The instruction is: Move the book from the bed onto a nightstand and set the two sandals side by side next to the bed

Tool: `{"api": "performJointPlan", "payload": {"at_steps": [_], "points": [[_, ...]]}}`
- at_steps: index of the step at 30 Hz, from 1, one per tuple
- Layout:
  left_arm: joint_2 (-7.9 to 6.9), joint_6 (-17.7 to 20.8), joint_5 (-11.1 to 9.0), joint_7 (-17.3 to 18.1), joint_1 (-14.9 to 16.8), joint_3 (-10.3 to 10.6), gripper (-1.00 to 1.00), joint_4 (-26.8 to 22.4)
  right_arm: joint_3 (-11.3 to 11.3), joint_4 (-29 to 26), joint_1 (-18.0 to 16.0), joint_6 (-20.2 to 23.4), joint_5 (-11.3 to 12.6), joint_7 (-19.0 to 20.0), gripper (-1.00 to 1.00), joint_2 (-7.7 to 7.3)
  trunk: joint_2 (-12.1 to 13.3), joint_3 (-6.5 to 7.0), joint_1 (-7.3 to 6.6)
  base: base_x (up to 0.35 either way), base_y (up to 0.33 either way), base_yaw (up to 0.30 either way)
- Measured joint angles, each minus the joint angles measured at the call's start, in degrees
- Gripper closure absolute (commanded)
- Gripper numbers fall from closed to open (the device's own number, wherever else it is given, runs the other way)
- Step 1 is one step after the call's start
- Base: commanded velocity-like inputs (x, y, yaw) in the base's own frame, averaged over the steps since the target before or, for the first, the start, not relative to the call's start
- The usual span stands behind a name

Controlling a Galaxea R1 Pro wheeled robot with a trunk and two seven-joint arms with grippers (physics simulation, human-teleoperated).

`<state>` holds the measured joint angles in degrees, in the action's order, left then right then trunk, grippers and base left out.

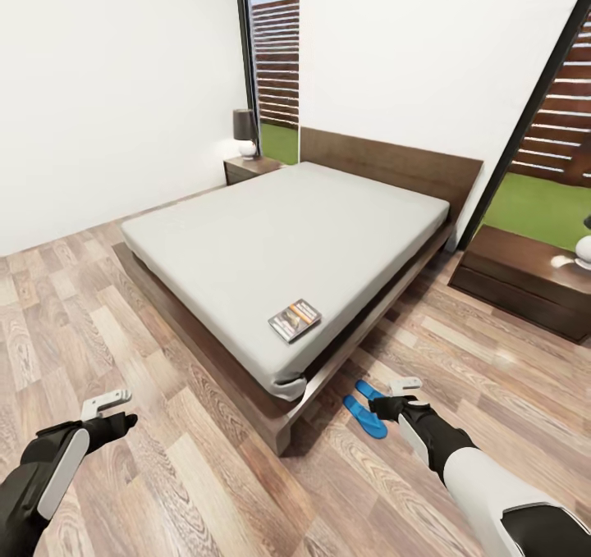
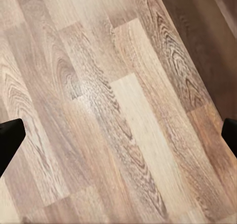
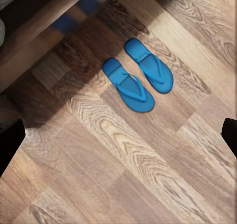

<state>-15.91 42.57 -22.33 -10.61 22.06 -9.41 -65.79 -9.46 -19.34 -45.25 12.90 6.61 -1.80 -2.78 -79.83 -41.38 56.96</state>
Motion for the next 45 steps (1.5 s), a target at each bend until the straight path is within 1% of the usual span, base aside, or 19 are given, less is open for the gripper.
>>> {"api": "performJointPlan", "payload": {"at_steps": [8,12,16,17,19,20,23,24,25,26,28,29,31,32,33,34,39,40,45], "points": [[1.68,-0.03,-0.03,0.54,0.06,0.08,-1.0,-0.34,0.0,0.0,0.0,0.05,0.0,-0.13,-1.0,-0.04,3.21,1.44,-1.76,0.0,0.0,0.0],[1.94,0.03,-0.02,0.72,0.07,0.09,-1.0,-0.46,-0.04,-0.01,0.0,0.08,0.0,-0.12,-1.0,-0.03,4.81,2.16,-2.64,0.0,0.0,0.0],[2.0,-1.09,-0.47,1.25,0.07,-0.56,-1.0,-0.65,-0.03,-0.05,0.0,0.07,-0.02,-0.12,-1.0,0.03,4.83,2.16,-2.64,0.0,0.0,0.0],[2.1,-3.41,-0.55,2.05,0.01,0.14,-1.0,-0.38,-0.01,-0.05,0.0,0.06,-0.02,-0.11,-1.0,0.03,4.83,2.16,-2.64,0.0,0.0,0.0],[2.16,-4.94,-0.48,2.25,-0.01,1.63,-1.0,-0.22,0.0,-0.05,0.0,0.06,-0.01,-0.11,-1.0,0.03,4.83,2.16,-2.64,0.0,0.0,0.0],[2.32,-6.26,0.07,1.36,0.44,6.44,-1.0,-1.12,-0.06,-0.05,0.0,0.12,-0.06,-0.22,-1.0,0.02,4.83,2.16,-2.64,0.0,0.0,0.0],[2.4,-2.38,1.33,-0.27,3.48,7.75,-1.0,-2.84,-0.08,-0.05,0.0,0.13,0.02,-0.25,-1.0,0.08,4.83,2.16,-2.64,0.0,0.0,0.0],[2.44,4.01,2.23,-2.19,7.0,8.16,-1.0,-3.46,-0.08,-0.05,0.0,0.14,0.04,-0.3,-1.0,0.18,4.83,2.17,-2.64,0.0,0.0,0.0],[2.45,7.99,2.65,-3.27,10.26,8.33,-1.0,-3.56,-0.06,-0.05,0.0,0.14,0.06,-0.3,-1.0,0.22,4.83,2.17,-2.64,0.0,0.0,0.0],[2.49,9.3,2.8,-3.7,11.97,8.44,-1.0,-3.37,-0.05,-0.05,0.0,0.14,0.07,-0.29,-1.0,0.24,4.83,2.17,-2.64,0.0,0.0,0.0],[3.59,11.56,3.19,-4.68,19.51,9.36,-1.0,0.19,0.01,-0.05,0.0,0.07,0.12,-0.24,-1.0,0.16,4.83,2.17,-2.64,0.0,0.0,0.0],[4.48,12.43,3.38,-5.07,24.46,9.94,-1.0,3.95,0.04,-0.05,0.0,0.05,0.14,-0.19,-1.0,0.11,4.84,2.17,-2.64,0.0,0.0,0.0],[5.24,13.03,4.02,-5.38,30.94,10.4,-1.0,9.4,0.06,-0.05,0.0,0.03,0.16,-0.16,-1.0,0.08,4.83,2.17,-2.64,0.0,0.0,0.0],[5.91,13.39,4.87,-5.56,36.33,10.68,-1.0,15.81,0.09,-0.05,0.0,0.04,0.16,-0.13,-1.0,0.05,4.84,2.17,-2.63,0.0,0.0,0.0],[6.29,13.51,5.46,-5.66,39.43,10.8,-1.0,18.92,0.11,-0.05,0.0,0.04,0.17,-0.13,-1.0,0.05,4.83,2.17,-2.65,0.0,0.0,0.0],[6.3,13.52,5.49,-5.66,39.53,10.8,-1.0,19.03,0.11,-0.05,0.0,0.04,0.17,-0.13,-1.0,0.05,4.83,2.16,-2.64,0.0,0.0,0.0],[9.25,13.8,11.12,-5.8,53.65,11.23,-1.0,33.75,0.14,-0.05,0.0,0.23,0.23,0.05,-1.0,0.03,4.83,2.17,-2.65,0.0,0.0,-0.016],[9.67,13.83,11.52,-5.79,55.03,11.36,-1.0,34.57,0.13,-0.06,0.0,0.25,0.24,0.08,-1.0,0.03,4.83,2.17,-2.65,0.0,0.0,-0.088],[10.37,14.09,9.79,-5.69,58.57,15.86,-1.0,32.72,0.08,-0.07,0.02,0.45,0.27,0.18,-1.0,0.02,4.83,2.16,-2.64,0.0,0.0,-0.182]]}}
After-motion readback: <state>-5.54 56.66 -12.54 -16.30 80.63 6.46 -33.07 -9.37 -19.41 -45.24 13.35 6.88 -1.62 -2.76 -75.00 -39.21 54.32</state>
